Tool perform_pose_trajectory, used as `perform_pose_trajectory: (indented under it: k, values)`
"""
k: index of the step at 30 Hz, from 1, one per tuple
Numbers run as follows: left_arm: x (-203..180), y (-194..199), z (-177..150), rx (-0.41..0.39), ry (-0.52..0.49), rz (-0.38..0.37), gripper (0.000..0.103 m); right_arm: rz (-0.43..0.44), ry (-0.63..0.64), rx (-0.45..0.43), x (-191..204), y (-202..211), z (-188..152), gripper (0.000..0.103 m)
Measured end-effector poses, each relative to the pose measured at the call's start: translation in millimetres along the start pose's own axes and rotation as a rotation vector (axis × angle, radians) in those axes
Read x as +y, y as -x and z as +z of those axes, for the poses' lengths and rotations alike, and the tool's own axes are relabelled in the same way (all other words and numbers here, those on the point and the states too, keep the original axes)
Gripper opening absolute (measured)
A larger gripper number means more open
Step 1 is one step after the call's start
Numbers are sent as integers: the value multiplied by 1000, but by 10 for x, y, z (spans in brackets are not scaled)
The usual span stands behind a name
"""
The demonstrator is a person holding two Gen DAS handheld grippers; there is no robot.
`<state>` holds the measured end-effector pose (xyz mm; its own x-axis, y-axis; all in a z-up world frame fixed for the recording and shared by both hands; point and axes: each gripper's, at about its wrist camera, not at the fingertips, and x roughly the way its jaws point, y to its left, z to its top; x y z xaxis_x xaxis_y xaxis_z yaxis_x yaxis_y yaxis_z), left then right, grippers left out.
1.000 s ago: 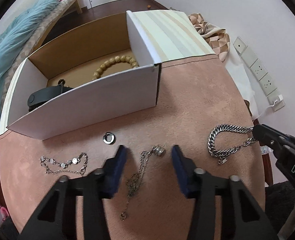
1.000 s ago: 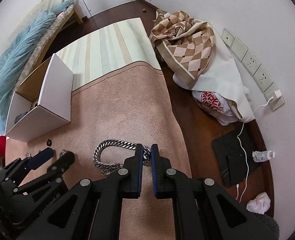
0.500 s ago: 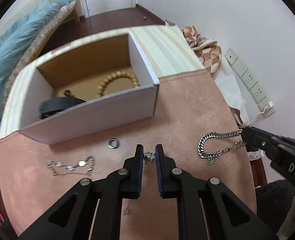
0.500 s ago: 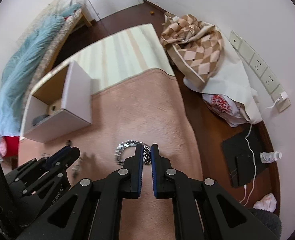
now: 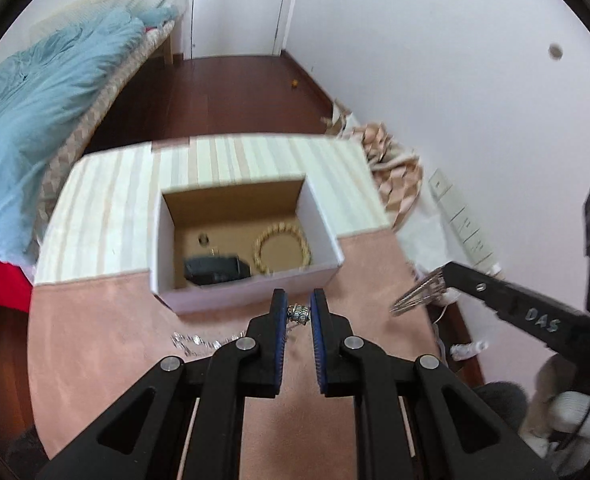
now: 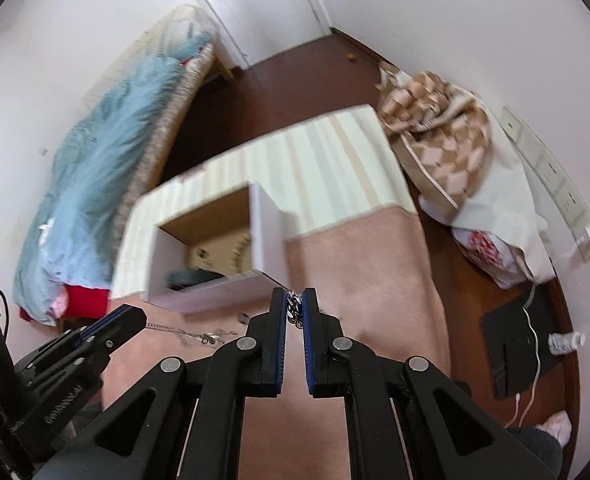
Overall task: Organize jewelry
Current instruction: 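Carry both chains into the box and open the right gripper while the left gripper opens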
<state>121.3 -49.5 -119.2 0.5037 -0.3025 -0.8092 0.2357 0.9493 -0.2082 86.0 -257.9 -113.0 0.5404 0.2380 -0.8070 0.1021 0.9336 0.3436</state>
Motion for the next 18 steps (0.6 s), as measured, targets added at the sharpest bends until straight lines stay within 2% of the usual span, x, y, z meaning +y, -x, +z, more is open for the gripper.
perform_pose_trajectory:
  k: [5,9,13,18]
  values:
    - [67,332,423,-58,-8,-38,9,62,48,-57,377,185,316,8]
    - [181,425,767,-94,-10,-27,9,73,104,-77,671,165,593,8]
    - [324,330,1024,-92,3,-15,9,78,135,-43,874,-40,801,8]
    - [479,22,1185,-42,5,4,9,71,146,29,964,-468,963,8]
